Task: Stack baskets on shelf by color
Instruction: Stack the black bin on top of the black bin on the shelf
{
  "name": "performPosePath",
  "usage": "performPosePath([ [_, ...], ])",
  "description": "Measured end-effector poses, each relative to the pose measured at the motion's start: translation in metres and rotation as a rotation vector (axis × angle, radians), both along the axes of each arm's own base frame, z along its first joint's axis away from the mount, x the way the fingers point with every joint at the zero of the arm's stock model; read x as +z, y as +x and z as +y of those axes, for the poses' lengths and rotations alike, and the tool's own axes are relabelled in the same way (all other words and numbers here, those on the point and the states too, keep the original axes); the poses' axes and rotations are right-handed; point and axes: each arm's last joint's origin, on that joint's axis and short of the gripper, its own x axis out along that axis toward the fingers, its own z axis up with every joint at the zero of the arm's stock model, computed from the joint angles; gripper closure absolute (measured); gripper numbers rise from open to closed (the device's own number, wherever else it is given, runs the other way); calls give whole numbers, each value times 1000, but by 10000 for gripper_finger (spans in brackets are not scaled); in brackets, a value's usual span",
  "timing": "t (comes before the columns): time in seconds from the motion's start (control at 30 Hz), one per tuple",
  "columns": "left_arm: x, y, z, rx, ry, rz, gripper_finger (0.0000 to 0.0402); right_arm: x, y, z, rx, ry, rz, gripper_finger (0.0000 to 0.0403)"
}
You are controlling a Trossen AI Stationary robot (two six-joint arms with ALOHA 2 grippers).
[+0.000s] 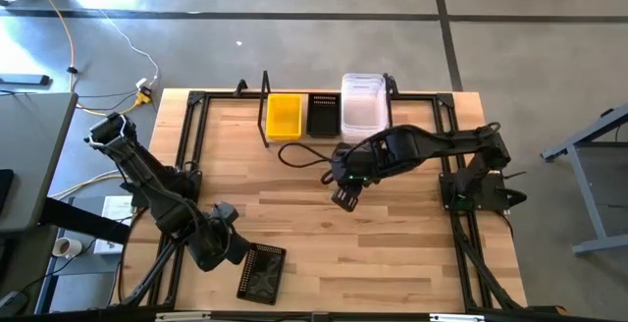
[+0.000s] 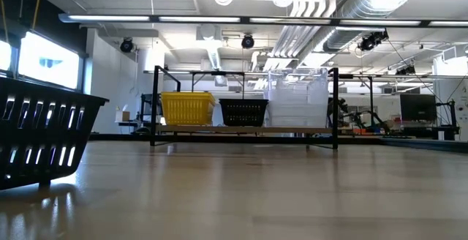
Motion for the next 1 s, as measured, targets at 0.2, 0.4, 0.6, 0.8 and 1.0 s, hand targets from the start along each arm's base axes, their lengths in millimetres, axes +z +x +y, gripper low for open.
performPosePath([
  [0.2, -19, 3, -6, 6, -55, -65, 243, 2, 2, 6, 15, 8, -38, 279],
  [0.4, -39, 9, -11, 19, -31, -23, 243, 2, 3, 7, 15, 11, -52, 279],
  [0.6, -55, 19, -20, 17, -35, -17, 243, 2, 4, 7, 12, 5, -55, 279],
  [0.8, -74, 26, -27, 23, -38, 32, 243, 3, 4, 7, 12, 6, -61, 279],
  [1.0, -84, 30, -29, 61, -51, 54, 257, 3, 4, 7, 12, 7, -63, 279],
])
